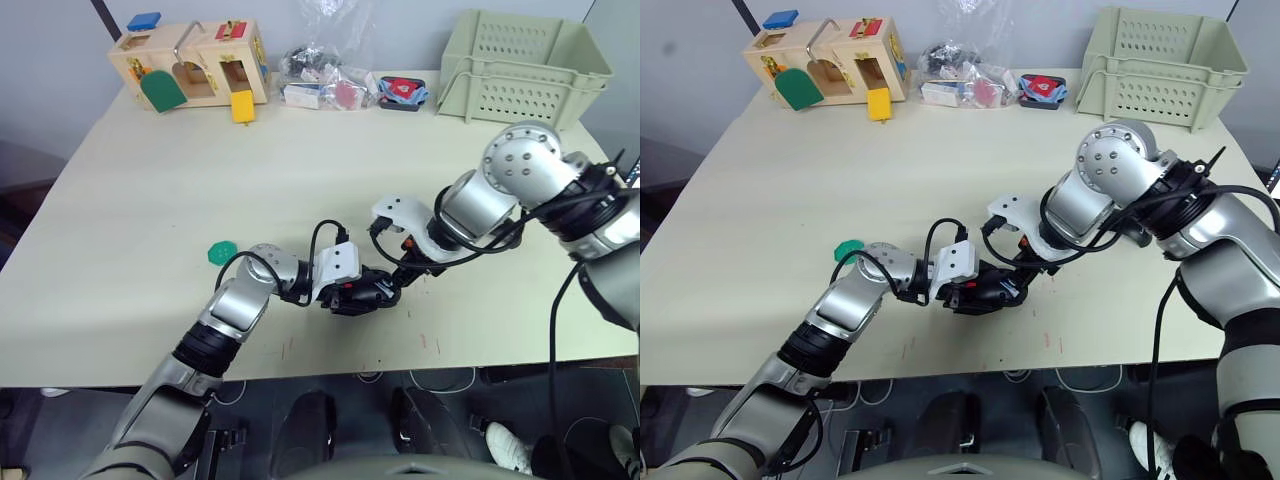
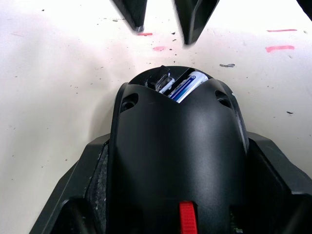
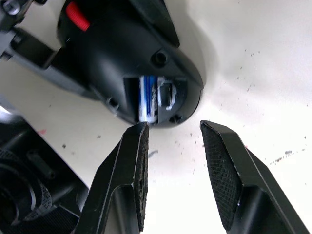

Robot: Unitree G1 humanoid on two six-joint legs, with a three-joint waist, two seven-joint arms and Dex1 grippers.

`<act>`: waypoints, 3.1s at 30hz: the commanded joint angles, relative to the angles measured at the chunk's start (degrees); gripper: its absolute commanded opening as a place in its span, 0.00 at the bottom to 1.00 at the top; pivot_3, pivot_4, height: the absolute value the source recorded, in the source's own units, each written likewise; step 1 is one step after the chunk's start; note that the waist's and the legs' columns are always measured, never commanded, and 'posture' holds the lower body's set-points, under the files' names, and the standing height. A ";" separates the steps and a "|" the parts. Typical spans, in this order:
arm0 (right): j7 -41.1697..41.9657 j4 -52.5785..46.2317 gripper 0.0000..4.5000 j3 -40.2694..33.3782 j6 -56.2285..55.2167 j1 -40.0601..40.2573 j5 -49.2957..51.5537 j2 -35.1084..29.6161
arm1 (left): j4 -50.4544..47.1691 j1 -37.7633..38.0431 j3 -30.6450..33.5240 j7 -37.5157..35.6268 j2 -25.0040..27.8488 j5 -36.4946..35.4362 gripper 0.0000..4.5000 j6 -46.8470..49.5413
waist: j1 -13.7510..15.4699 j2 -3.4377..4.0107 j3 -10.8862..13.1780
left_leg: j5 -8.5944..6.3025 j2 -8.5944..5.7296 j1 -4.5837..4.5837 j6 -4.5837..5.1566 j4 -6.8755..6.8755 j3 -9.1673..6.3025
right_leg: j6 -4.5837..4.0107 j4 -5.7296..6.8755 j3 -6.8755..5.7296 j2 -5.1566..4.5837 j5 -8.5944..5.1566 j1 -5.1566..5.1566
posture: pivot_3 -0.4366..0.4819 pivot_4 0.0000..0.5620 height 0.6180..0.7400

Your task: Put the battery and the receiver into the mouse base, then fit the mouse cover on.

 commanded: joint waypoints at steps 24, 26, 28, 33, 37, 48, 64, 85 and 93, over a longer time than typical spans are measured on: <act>27.84 -39.61 0.00 -37.61 -34.07 49.66 -36.41 -6.83 | 2.62 1.80 -1.68 -1.24 2.43 0.87 0.66 0.38 | 0.05 -0.07 -0.03 | 0.00 0.03 0.06 0.00 -0.02 0.06 | 0.02 -0.02 0.12 0.16 -0.02 0.01 | 0.48 0.27 1.00; 31.38 -40.68 0.00 -37.37 -39.87 53.33 -40.63 -5.38 | 3.12 1.51 -1.66 -1.31 2.41 0.91 0.66 0.23 | 0.03 -0.08 -0.04 | 0.00 0.04 0.07 0.00 -0.02 0.04 | 0.02 -0.02 0.12 0.20 -0.02 0.01 | 0.48 0.27 1.00; 35.90 -41.04 0.00 -35.71 -45.63 56.57 -45.54 -4.54 | 3.40 1.34 -1.62 -1.35 2.39 0.90 0.66 0.23 | 0.13 -0.12 -0.06 | 0.00 0.04 0.09 0.00 -0.01 0.06 | 0.02 -0.02 0.15 0.22 -0.02 0.01 | 0.48 0.27 1.00; 44.65 -39.21 0.00 -33.18 -57.91 61.68 -55.69 -2.08 | 3.62 1.30 -1.62 -1.50 2.47 0.93 0.66 0.14 | 0.07 -0.14 -0.08 | 0.00 0.04 0.14 -0.01 0.00 0.08 | 0.03 -0.01 0.19 0.25 -0.02 0.02 | 0.48 0.27 1.00; 49.55 -35.25 0.00 -32.39 -67.27 65.01 -62.85 0.67 | 3.46 1.34 -1.67 -1.73 2.76 1.04 0.66 -0.02 | 0.11 -0.17 -0.09 | 0.01 0.05 0.14 -0.01 0.00 0.08 | 0.02 -0.01 0.19 0.29 -0.02 0.03 | 0.48 0.27 1.00; 53.79 -26.31 0.00 -30.74 -76.67 67.01 -72.82 7.39 | 3.18 1.73 -1.30 -1.50 3.00 0.80 0.66 0.63 | 0.09 -0.23 -0.14 | 0.01 0.06 0.20 -0.02 0.01 0.12 | 0.00 0.02 0.23 0.32 -0.02 0.04 | 0.48 0.27 1.00; 55.79 -18.01 0.00 -30.71 -80.23 64.78 -79.68 12.88 | 3.14 1.60 -1.21 -1.85 3.41 1.04 0.66 0.33 | 0.06 -0.26 -0.17 | 0.01 0.06 0.26 -0.02 0.01 0.15 | -0.01 0.06 0.26 0.33 -0.02 0.06 | 0.48 0.27 1.00; 55.96 -11.89 0.00 -27.57 -77.44 65.24 -85.98 12.87 | 3.12 1.66 -1.29 -1.39 3.38 0.86 0.66 0.49 | -0.07 -0.32 -0.64 | -0.01 0.12 1.40 -0.02 -0.26 0.18 | -0.39 0.03 0.29 0.40 -0.29 1.04 | 0.48 0.27 1.00; 57.22 -15.49 0.00 -34.29 -85.35 65.97 -81.09 13.84 | 3.08 1.80 -1.28 -1.23 3.26 0.79 0.66 0.31 | 0.05 -0.31 -0.64 | -0.01 0.14 1.38 -0.02 -0.27 0.16 | -0.40 0.04 0.29 0.42 -0.30 1.04 | 0.48 0.27 1.00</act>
